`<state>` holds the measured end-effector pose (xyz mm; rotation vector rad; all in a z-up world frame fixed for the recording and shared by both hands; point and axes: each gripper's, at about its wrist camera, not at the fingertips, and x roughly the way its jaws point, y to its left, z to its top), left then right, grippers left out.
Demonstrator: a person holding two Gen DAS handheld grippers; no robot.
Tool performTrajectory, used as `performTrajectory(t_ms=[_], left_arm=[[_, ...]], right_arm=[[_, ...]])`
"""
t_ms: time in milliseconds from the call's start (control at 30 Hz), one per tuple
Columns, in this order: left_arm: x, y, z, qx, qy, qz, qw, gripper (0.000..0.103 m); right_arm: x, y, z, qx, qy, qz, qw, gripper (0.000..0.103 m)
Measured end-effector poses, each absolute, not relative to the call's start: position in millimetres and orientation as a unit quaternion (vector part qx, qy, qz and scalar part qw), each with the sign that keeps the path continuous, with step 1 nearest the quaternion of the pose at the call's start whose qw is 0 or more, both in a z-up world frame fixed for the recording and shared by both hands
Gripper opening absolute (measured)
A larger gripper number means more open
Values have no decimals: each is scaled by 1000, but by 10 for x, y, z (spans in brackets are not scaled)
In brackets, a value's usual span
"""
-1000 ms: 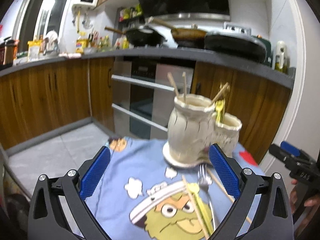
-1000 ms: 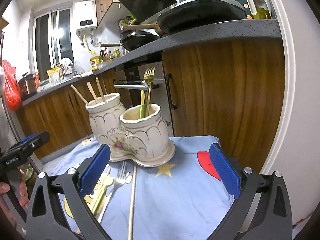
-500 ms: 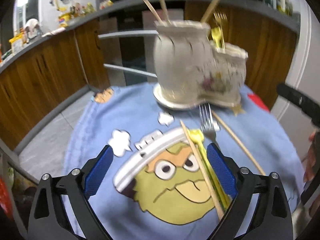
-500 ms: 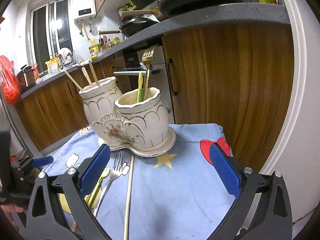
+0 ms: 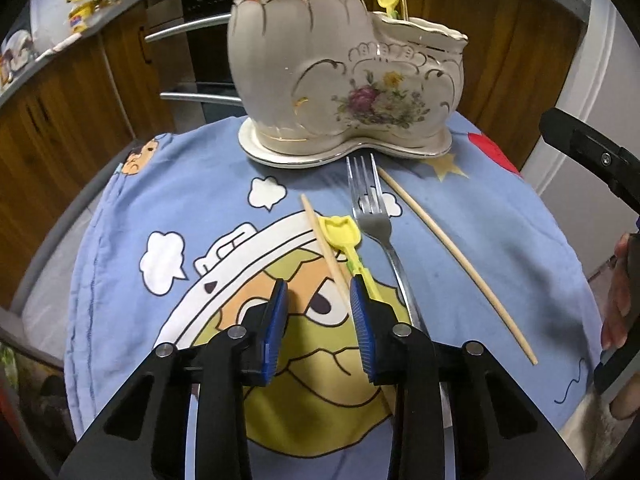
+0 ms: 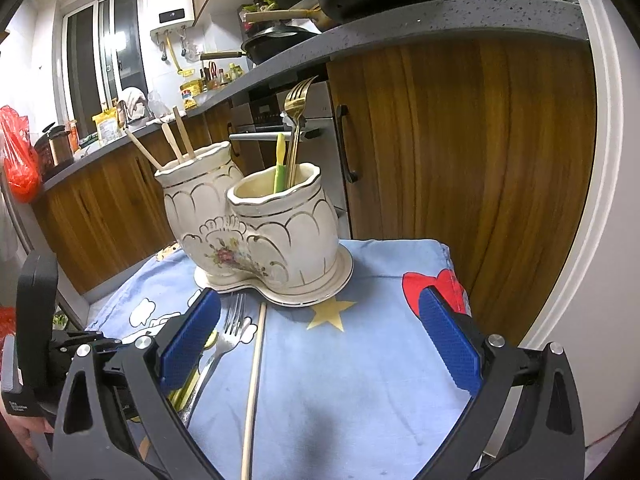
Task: Organize utensils
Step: 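Grasp a wooden chopstick with the left tool while the right tool grasps a yellow spoon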
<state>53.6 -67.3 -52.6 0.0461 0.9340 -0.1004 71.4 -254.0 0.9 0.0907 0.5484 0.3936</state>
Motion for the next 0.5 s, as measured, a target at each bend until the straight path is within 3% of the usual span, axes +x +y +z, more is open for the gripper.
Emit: performTrajectory(t_ms=[133,267,500], left_arm=[[614,-747,-548,41,460,-50,885,33],[646,-706,-549,54,462,-47,884,10],[612,-468,-540,28,456,-49,888,6]], right_arm=[[713,-2509,-7,38,274,197,941,98],[707,-2465,-15,31,278,205,938,98],[713,-2318,-97,6,311,231,922,97]])
